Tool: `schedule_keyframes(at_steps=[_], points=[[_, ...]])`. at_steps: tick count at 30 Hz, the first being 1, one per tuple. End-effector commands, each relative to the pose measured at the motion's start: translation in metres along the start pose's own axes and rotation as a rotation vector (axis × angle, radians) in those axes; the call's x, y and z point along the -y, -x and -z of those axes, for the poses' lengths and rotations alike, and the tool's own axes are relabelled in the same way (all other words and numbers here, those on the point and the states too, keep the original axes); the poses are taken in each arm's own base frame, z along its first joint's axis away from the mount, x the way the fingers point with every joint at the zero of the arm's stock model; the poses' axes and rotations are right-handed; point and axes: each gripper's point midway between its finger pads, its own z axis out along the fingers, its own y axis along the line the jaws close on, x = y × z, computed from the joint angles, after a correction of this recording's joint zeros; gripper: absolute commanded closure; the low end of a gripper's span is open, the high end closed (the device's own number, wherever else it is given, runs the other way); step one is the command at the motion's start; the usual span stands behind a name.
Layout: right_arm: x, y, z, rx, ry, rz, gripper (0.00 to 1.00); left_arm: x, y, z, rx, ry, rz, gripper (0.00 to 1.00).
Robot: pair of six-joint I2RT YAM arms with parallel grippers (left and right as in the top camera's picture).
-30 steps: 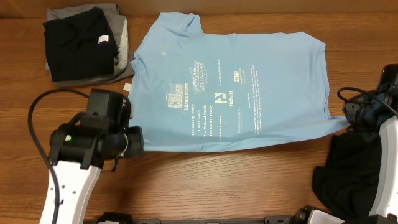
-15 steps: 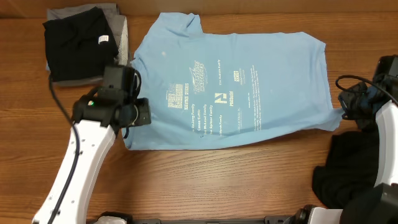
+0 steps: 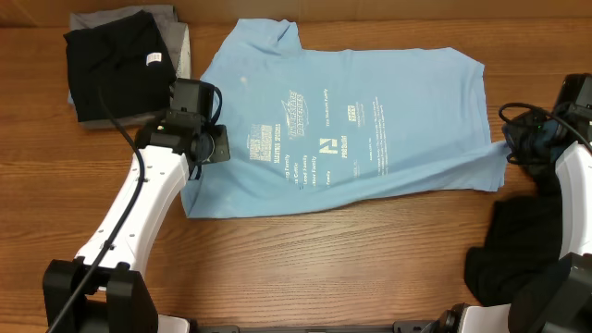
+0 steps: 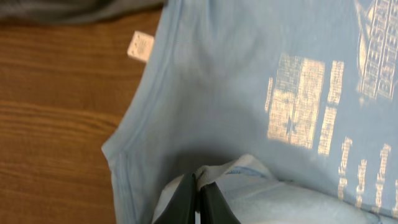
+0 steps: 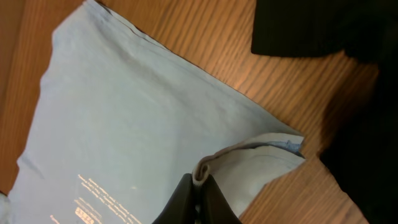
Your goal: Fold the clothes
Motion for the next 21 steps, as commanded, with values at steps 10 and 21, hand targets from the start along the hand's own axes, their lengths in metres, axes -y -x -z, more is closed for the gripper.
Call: schedule_keyframes(at_steps=[10,21], points=[[0.000,-0.005,-0.039,-0.042,-0.038,0.000,0.96,-0.018,0.037,0.000,0.137,0.031,0.057,0.96],[-0.005,-0.004,-0.073,-0.048,-0.040,0.015,0.96,-0.010,0.061,-0.009,0.225,0.012,0.018,0.96]])
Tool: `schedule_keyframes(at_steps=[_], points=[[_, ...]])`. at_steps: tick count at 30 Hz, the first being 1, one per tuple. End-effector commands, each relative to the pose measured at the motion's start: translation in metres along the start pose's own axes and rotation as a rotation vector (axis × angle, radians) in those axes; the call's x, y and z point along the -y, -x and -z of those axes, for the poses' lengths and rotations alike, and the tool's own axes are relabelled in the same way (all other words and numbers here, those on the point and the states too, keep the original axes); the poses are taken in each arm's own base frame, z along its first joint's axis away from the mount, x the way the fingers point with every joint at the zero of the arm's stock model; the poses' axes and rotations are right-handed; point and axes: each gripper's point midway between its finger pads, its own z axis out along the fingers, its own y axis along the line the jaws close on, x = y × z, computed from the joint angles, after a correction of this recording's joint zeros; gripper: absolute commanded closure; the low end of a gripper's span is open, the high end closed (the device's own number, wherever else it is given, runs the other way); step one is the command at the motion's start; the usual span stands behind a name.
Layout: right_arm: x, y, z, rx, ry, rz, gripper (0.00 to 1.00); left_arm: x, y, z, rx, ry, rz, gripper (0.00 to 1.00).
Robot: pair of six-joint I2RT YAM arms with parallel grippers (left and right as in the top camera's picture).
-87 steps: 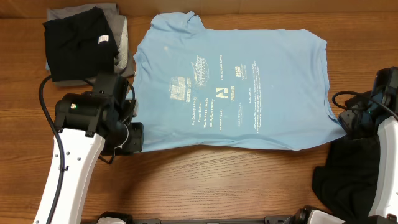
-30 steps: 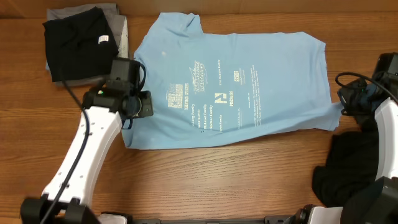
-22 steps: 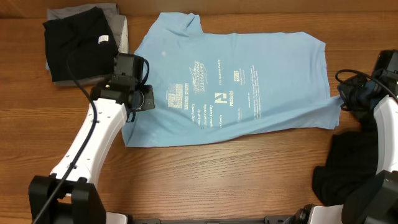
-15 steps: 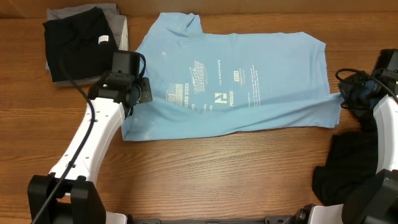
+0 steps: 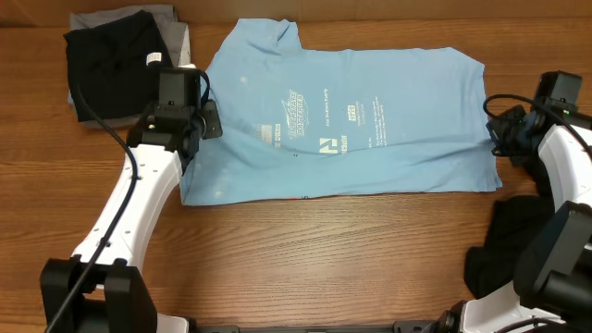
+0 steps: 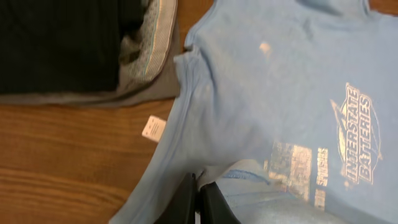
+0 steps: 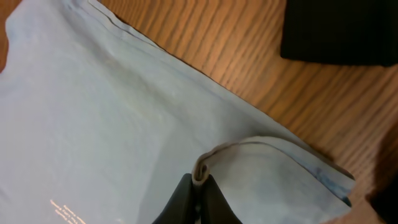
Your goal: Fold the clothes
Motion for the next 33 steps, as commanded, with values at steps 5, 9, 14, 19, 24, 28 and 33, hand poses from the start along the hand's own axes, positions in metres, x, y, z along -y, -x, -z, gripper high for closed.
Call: schedule_keyframes(at_steps=[5,9,14,19,24,28,33], points=[[0.005,0.006,-0.008,0.031,-0.034,0.024,0.96,-0.003,-0.013,-0.031,-0.048,0.028,-0.034,0.95],[0.006,0.007,-0.008,0.034,-0.038,0.044,0.85,-0.004,-0.024,-0.046,-0.084,0.037,-0.040,0.71],[0.003,0.010,-0.008,0.048,-0.027,0.111,0.13,-0.004,-0.030,-0.054,-0.104,0.042,-0.053,0.40],[-0.001,0.018,0.005,0.046,-0.030,0.164,0.00,-0.003,-0.018,-0.042,-0.094,0.036,-0.117,0.13],[-0.018,0.015,0.032,-0.032,0.023,0.229,0.00,-0.002,-0.013,-0.008,-0.173,0.024,-0.125,0.05],[-0.020,-0.005,0.035,-0.122,0.053,0.263,0.30,0.004,-0.043,0.008,-0.329,-0.033,-0.121,0.36],[-0.012,-0.017,0.017,-0.140,0.042,0.269,0.76,0.010,-0.089,0.001,-0.485,-0.084,-0.082,0.96]])
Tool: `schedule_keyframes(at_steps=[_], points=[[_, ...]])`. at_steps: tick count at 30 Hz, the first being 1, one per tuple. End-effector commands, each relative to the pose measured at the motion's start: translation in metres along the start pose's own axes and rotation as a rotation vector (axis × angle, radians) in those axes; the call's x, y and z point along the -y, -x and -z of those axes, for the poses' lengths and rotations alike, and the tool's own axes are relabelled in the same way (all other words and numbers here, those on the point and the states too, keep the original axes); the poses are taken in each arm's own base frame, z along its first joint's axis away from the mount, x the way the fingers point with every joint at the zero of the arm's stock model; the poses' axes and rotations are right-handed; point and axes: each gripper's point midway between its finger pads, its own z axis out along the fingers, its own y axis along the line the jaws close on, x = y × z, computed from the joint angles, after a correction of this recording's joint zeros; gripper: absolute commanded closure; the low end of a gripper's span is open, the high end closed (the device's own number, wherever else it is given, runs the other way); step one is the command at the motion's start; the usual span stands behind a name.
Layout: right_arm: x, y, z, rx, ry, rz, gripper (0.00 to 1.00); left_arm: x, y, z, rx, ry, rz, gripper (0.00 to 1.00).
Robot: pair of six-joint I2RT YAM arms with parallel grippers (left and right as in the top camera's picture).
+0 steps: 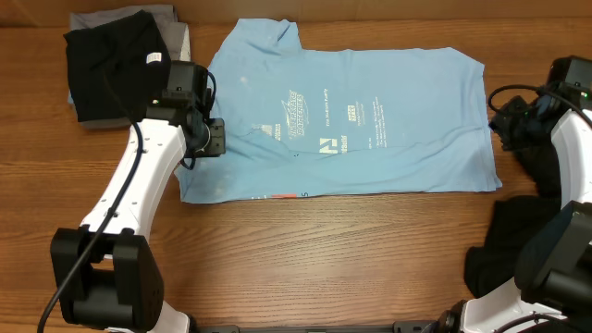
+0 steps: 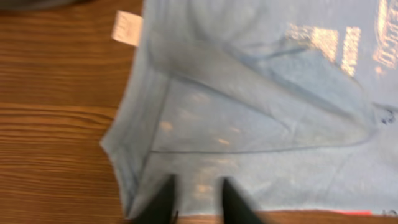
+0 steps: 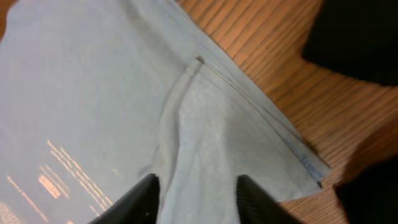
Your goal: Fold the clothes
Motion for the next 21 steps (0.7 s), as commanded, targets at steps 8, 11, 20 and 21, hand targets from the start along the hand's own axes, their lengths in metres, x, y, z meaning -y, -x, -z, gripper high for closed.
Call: schedule_keyframes(at_steps=[8,11,20,21], points=[[0.008,-0.035,-0.045,-0.062,0.036,0.026,0.96,0.014,-0.053,-0.045,-0.218,-0.094,0.047,0.96],[0.011,-0.039,-0.054,-0.056,0.039,0.024,0.96,0.014,-0.060,-0.059,-0.261,-0.091,0.050,0.96],[0.026,-0.053,-0.083,-0.083,0.015,0.015,0.96,0.013,-0.079,-0.095,-0.367,-0.071,0.054,0.96],[0.028,-0.055,-0.087,-0.090,0.008,0.012,0.96,0.012,-0.080,-0.096,-0.371,-0.068,0.053,0.96]])
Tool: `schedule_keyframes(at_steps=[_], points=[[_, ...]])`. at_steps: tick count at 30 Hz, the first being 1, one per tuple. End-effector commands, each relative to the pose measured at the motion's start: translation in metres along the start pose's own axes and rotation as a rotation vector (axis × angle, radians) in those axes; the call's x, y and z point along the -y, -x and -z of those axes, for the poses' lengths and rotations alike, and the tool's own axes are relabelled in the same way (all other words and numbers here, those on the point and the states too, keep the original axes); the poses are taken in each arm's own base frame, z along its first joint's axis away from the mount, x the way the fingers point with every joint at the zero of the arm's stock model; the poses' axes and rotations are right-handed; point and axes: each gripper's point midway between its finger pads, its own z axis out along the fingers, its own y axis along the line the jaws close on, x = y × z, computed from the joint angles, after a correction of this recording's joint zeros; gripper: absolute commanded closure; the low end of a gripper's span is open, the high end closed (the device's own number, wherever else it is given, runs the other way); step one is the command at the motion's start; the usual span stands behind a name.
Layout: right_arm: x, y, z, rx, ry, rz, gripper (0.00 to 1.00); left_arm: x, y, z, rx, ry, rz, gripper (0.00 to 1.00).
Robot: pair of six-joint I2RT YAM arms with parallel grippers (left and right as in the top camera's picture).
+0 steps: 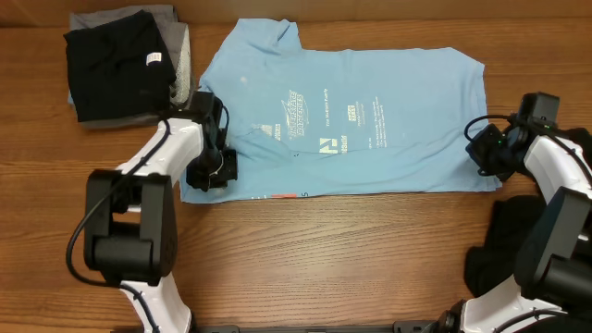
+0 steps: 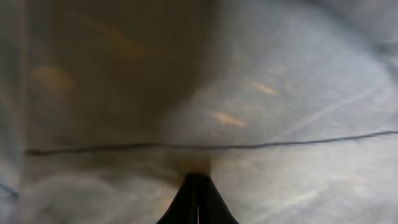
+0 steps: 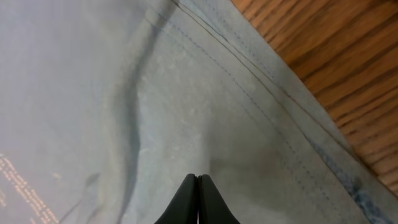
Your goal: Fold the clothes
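A light blue T-shirt point(image 1: 351, 111) with white print lies on the wooden table point(image 1: 324, 268), its near edge folded up over the body. My left gripper point(image 1: 211, 171) is down on the shirt's near left corner. In the left wrist view its fingers point(image 2: 198, 180) are shut, and the blue cloth point(image 2: 280, 93) puckers toward their tips. My right gripper point(image 1: 481, 153) sits low on the shirt's right hem. In the right wrist view it is shut point(image 3: 198, 179) on the cloth beside the stitched hem point(image 3: 292, 118).
A folded black garment point(image 1: 116, 65) lies on a grey one point(image 1: 181, 46) at the back left, close to my left arm. A loose black garment point(image 1: 513, 250) lies at the near right, by the right arm's base. Bare wood runs along the front.
Both grippers were open just above the folded shirt edge. Now both are shut and pressed low into the cloth, the left at the near left corner, the right at the right hem.
Each gripper first held a near corner of the shirt, lifted over the body. Then the corners had been carried farther back, making the near fold. Later both grippers were open with the fold lying flat. Now they are shut on the folded edge again.
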Motion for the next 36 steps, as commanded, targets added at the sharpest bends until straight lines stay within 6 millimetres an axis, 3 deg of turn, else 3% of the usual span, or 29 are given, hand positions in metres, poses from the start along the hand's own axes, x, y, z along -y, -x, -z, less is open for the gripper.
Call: schedule_keyframes(at_steps=[1,10,15,20,29,36], points=[[0.010,-0.014,-0.020,-0.051,-0.030,-0.020,0.96,-0.002,-0.003,-0.008,-0.025,-0.003,0.018,0.96],[0.025,-0.031,-0.038,-0.127,-0.082,-0.074,0.96,-0.015,-0.007,-0.012,-0.046,0.063,0.027,0.96],[0.028,-0.038,-0.037,-0.155,-0.098,-0.084,0.96,-0.046,-0.025,-0.007,-0.112,0.180,0.179,0.96],[0.041,-0.047,-0.033,-0.178,-0.170,-0.164,0.96,-0.059,-0.045,-0.002,-0.202,0.176,0.231,0.96],[0.043,-0.057,-0.001,-0.185,-0.207,-0.219,0.96,-0.044,-0.062,0.003,-0.252,0.118,0.227,0.96],[0.040,-0.056,0.031,-0.140,-0.208,-0.210,0.96,-0.039,-0.090,0.004,-0.259,0.090,0.220,0.96]])
